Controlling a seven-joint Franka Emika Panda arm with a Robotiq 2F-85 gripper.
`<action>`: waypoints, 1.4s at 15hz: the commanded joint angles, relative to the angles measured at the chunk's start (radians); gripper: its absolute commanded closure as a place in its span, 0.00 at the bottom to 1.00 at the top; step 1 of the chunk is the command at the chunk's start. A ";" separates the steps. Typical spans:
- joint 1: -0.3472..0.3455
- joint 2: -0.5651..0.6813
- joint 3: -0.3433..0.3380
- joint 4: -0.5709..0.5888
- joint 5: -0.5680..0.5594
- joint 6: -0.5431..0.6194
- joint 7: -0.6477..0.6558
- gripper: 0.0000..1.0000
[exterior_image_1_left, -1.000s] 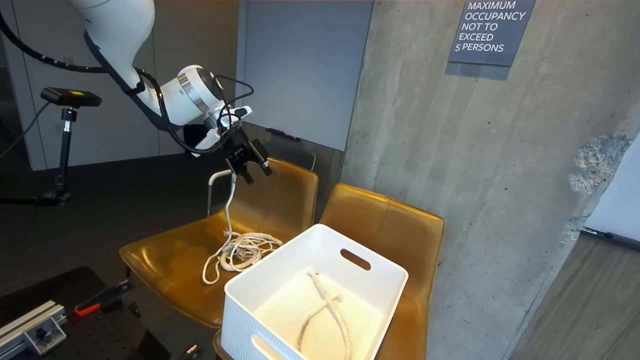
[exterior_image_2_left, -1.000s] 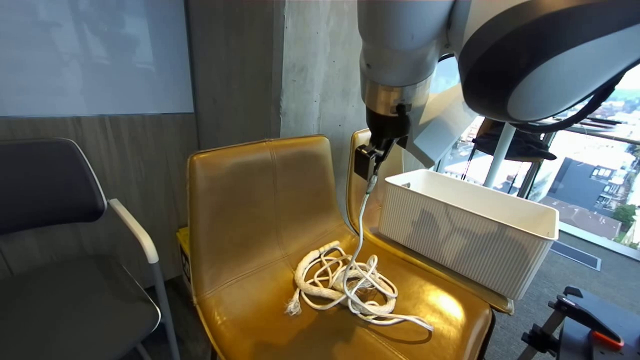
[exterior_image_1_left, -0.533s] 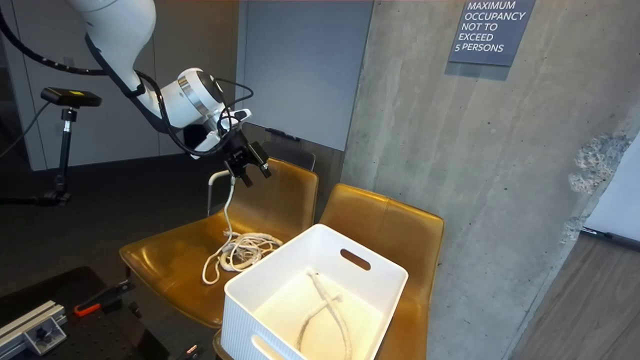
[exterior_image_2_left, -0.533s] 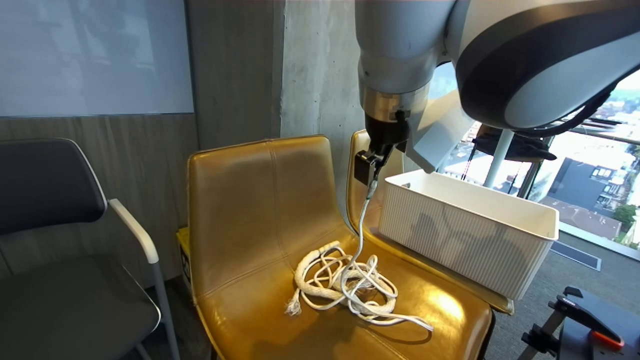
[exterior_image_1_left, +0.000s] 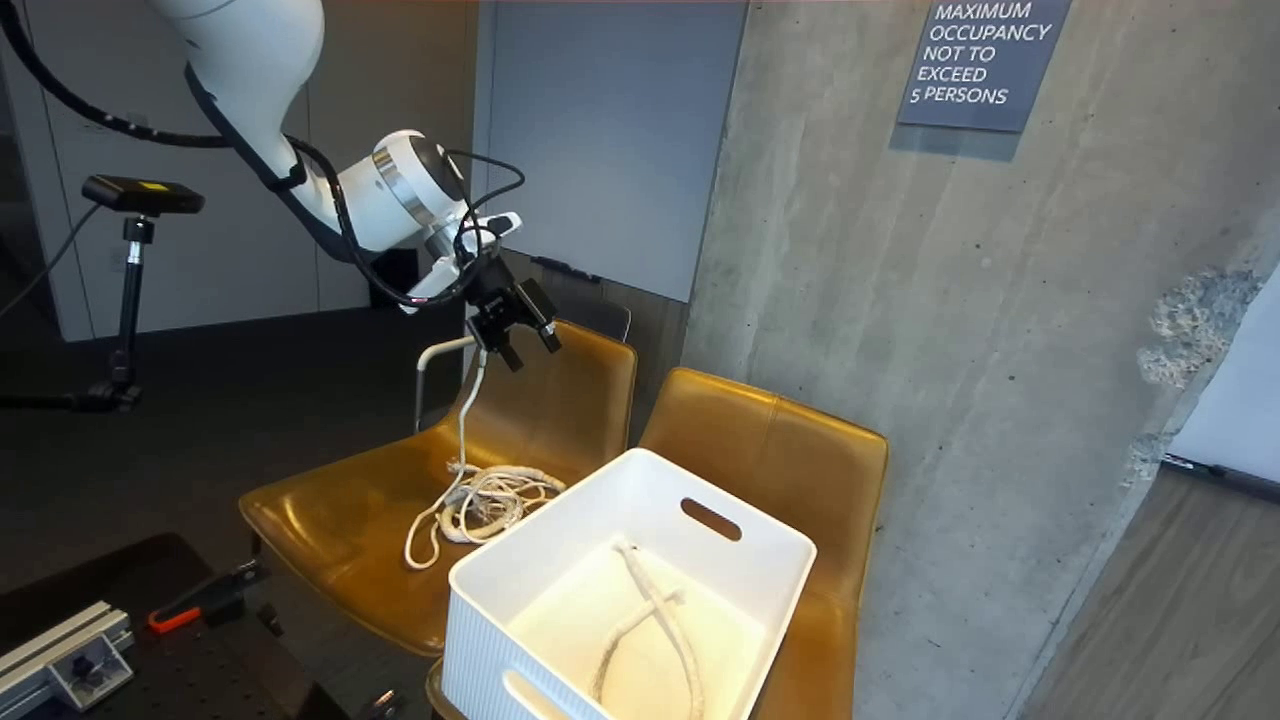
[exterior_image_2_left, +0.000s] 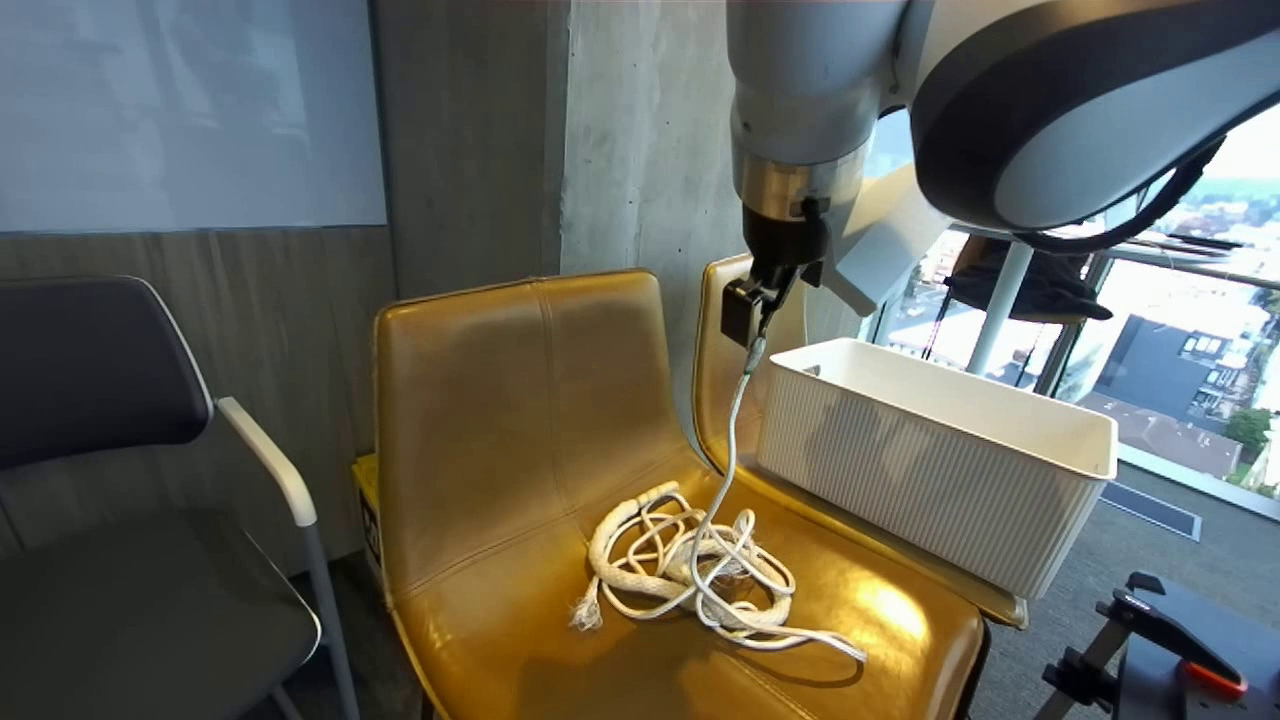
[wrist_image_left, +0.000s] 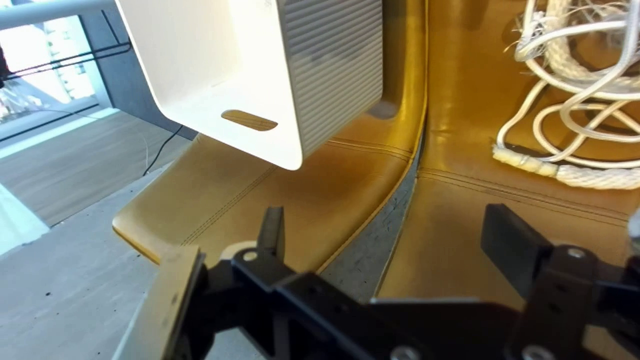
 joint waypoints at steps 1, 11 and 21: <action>-0.048 -0.022 -0.018 0.026 0.011 -0.022 -0.067 0.00; -0.265 -0.027 -0.062 -0.035 0.230 0.070 -0.444 0.00; -0.378 -0.034 -0.080 -0.256 0.386 0.348 -0.860 0.00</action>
